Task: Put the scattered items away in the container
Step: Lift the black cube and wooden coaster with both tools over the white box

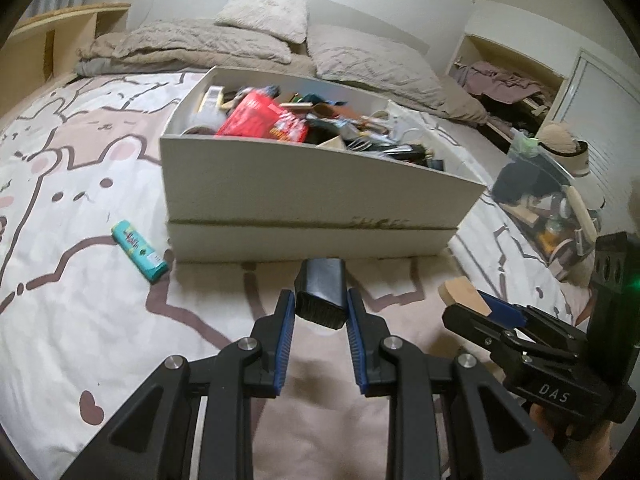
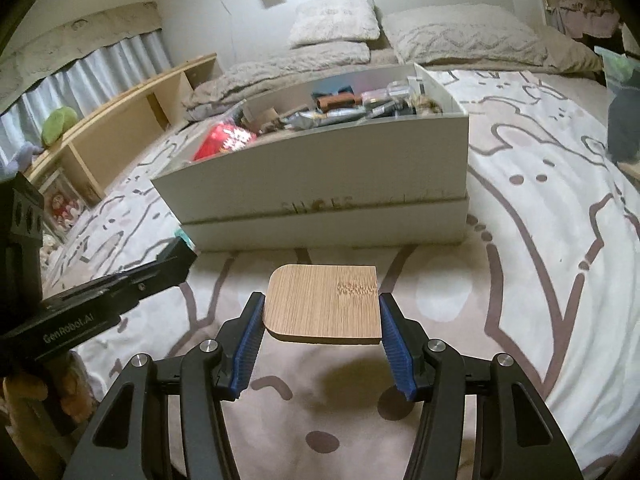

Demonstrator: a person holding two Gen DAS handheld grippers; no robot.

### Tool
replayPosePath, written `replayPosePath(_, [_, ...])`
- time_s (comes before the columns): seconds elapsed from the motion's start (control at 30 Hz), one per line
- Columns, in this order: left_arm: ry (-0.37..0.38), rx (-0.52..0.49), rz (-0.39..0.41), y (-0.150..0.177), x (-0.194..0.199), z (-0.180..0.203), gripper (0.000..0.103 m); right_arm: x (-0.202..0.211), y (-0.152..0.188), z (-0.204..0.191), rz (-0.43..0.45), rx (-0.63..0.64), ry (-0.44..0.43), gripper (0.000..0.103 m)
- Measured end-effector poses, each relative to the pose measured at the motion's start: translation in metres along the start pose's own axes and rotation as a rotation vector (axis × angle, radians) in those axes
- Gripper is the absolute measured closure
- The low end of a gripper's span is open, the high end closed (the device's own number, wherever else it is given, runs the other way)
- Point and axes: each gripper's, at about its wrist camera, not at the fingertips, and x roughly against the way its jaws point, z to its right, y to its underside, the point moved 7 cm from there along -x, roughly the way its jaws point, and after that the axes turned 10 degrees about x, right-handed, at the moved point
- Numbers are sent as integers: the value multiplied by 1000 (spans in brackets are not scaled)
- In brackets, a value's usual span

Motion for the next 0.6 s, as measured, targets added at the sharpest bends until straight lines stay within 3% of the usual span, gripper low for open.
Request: replayPosePath(0.6, [25,-63,103,-66,4,37,77,20,-70,17,105,54,14,46])
